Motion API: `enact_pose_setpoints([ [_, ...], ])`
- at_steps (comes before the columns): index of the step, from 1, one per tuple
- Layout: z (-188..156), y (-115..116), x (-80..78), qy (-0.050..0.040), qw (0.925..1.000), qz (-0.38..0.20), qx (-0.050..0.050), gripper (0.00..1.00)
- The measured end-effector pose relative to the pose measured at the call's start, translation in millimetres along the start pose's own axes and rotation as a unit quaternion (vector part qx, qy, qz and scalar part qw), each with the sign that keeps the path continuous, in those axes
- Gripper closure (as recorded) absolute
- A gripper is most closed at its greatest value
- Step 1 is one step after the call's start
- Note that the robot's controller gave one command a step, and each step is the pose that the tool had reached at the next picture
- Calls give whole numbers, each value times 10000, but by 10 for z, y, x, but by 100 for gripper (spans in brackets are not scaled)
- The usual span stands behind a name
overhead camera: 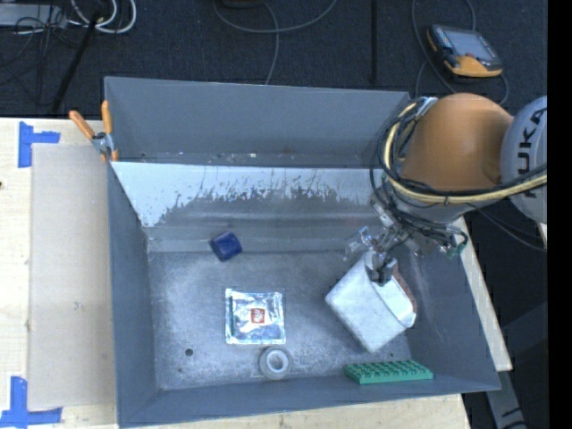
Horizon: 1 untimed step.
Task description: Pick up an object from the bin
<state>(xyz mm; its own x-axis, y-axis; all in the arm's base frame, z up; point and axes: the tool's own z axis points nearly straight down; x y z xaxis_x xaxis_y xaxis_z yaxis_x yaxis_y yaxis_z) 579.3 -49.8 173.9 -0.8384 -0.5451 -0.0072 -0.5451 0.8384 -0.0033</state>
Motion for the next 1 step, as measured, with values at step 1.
enact_pose_setpoints([
  [1, -1080, -18, -107, -6, 9999, -108, 10, 100],
])
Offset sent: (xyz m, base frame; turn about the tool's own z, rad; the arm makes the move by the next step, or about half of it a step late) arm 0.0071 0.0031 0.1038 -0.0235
